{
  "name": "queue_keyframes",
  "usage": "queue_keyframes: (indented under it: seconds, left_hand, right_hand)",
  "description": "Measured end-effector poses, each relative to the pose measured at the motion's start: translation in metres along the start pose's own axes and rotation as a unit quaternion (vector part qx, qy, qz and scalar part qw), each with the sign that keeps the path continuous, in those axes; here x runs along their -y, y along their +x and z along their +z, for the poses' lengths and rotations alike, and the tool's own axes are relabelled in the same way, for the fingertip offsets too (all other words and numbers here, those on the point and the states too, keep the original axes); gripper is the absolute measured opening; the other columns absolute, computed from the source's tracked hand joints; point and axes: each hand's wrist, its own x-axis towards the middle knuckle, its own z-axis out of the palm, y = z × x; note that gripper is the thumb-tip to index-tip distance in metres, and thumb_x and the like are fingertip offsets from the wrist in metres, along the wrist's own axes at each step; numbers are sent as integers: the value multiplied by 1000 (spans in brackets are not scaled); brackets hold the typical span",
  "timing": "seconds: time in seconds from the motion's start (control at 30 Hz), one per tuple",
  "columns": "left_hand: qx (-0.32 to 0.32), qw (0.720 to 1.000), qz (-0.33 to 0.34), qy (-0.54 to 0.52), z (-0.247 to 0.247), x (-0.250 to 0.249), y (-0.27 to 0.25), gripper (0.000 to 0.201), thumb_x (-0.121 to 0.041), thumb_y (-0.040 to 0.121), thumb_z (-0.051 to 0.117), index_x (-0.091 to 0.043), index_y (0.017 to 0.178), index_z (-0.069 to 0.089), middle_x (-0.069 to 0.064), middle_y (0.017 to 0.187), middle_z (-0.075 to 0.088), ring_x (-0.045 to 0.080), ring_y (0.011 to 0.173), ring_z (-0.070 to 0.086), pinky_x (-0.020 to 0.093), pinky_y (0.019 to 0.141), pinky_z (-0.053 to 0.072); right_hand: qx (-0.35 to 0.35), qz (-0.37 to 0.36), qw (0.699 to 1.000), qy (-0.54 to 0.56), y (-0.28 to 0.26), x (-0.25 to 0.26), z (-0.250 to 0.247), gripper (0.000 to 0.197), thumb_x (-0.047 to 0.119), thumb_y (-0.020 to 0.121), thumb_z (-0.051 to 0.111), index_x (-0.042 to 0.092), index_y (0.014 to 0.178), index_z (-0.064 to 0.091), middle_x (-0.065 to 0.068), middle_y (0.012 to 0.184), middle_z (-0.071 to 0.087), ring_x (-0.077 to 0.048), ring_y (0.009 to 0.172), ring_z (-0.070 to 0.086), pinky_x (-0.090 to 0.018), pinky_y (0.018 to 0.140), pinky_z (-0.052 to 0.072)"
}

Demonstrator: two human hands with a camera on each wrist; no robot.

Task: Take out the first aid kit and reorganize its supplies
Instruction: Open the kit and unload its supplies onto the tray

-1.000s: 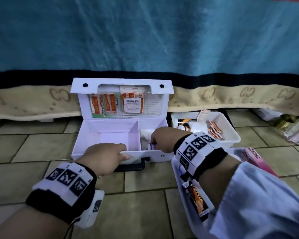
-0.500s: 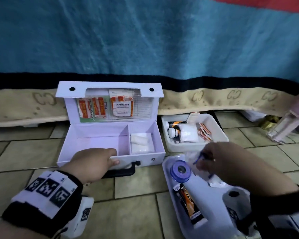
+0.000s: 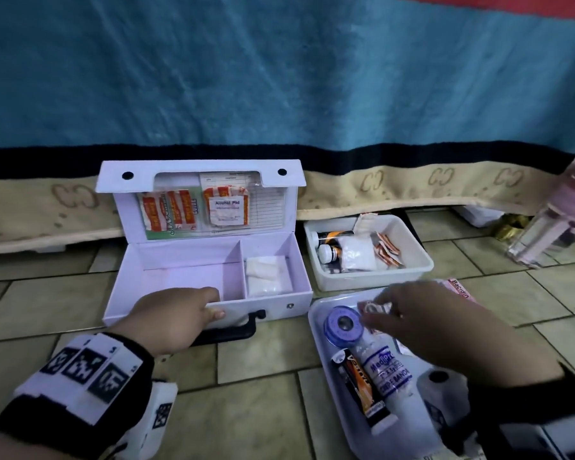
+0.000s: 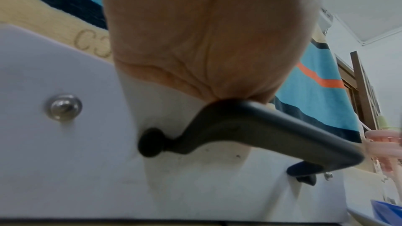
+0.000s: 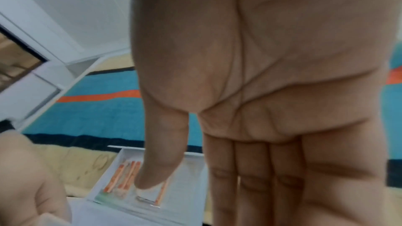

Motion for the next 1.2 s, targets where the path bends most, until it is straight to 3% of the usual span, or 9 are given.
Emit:
queue_keyframes:
  seconds: [0.13, 0.27, 0.43, 0.6, 0.67, 0.77, 0.93, 1.07, 1.2]
  left_hand:
    - [-1, 1000, 0, 1, 1, 1, 1, 28, -46, 97, 37, -27, 77, 38, -7, 71, 46, 17, 77, 47, 31, 64, 33]
    - [1, 1000, 1, 4, -1, 1, 0, 26, -46, 97, 37, -26, 80, 40, -9, 72, 45, 17, 78, 46, 31, 64, 33]
    - [1, 1000, -10, 15, 1, 0, -1, 23, -46, 96, 37, -27, 84, 42, -5, 78, 51, 20, 80, 50, 31, 65, 35]
    - [-5, 1000, -18, 17, 3, 1, -1, 24, -48, 96, 36, -27, 87, 43, -5, 80, 53, 20, 83, 52, 31, 65, 36]
    - [-7, 1000, -19, 19, 4, 1, 0, 25, -48, 96, 35, -27, 90, 46, -6, 80, 54, 18, 83, 52, 30, 64, 35]
    - [-12, 1000, -16, 11, 5, 3, 1, 26, -49, 96, 35, -27, 93, 49, -6, 84, 58, 17, 84, 54, 31, 65, 37]
    - [-18, 1000, -11, 5, 5, 2, 0, 25, -47, 96, 37, -26, 91, 49, -4, 84, 59, 17, 83, 54, 32, 72, 41]
    - [-17, 1000, -11, -3, 4, 2, 0, 25, -48, 96, 37, -27, 87, 47, -4, 82, 58, 17, 82, 54, 32, 73, 42]
    - [-14, 1000, -9, -7, 2, 0, -2, 24, -47, 96, 38, -27, 90, 48, -4, 83, 58, 17, 82, 53, 32, 74, 42]
  right_hand:
    - [-52, -114, 992, 12, 40, 38, -5, 35, 41, 94, 47, 20, 119, 59, -1, 118, 63, -18, 106, 58, -29, 86, 44]
    - [16, -216, 962, -164, 96, 77, 15, 31, 24, 96, 46, 19, 124, 57, -5, 129, 56, -26, 118, 49, -35, 97, 42]
    - [98, -233, 912, -324, 137, 96, 37, 35, 16, 96, 39, 19, 128, 54, -10, 124, 56, -37, 121, 41, -43, 102, 35]
    - [15, -240, 965, -103, 117, 84, 13, 31, 30, 93, 54, 22, 121, 62, -1, 124, 60, -18, 116, 49, -26, 95, 36]
    - [-32, -235, 971, 17, 101, 67, -9, 19, 27, 87, 63, 25, 105, 71, 10, 99, 67, -5, 86, 57, -15, 74, 41]
    - [-104, -207, 968, 100, 73, 29, -39, 8, 22, 83, 68, 29, 81, 71, 9, 68, 62, -5, 56, 55, -17, 53, 42]
    - [-35, -103, 992, 70, 32, -43, -51, 14, 30, 82, 68, 44, 79, 71, 17, 71, 69, 2, 67, 63, -13, 66, 45]
    - [59, -62, 995, 57, 22, -60, -25, 24, 24, 86, 65, 46, 82, 71, 14, 72, 69, 7, 56, 59, -7, 54, 43]
    - [64, -83, 994, 37, 35, -57, 8, 30, 27, 86, 62, 54, 73, 65, 25, 84, 69, 10, 77, 61, -17, 76, 48]
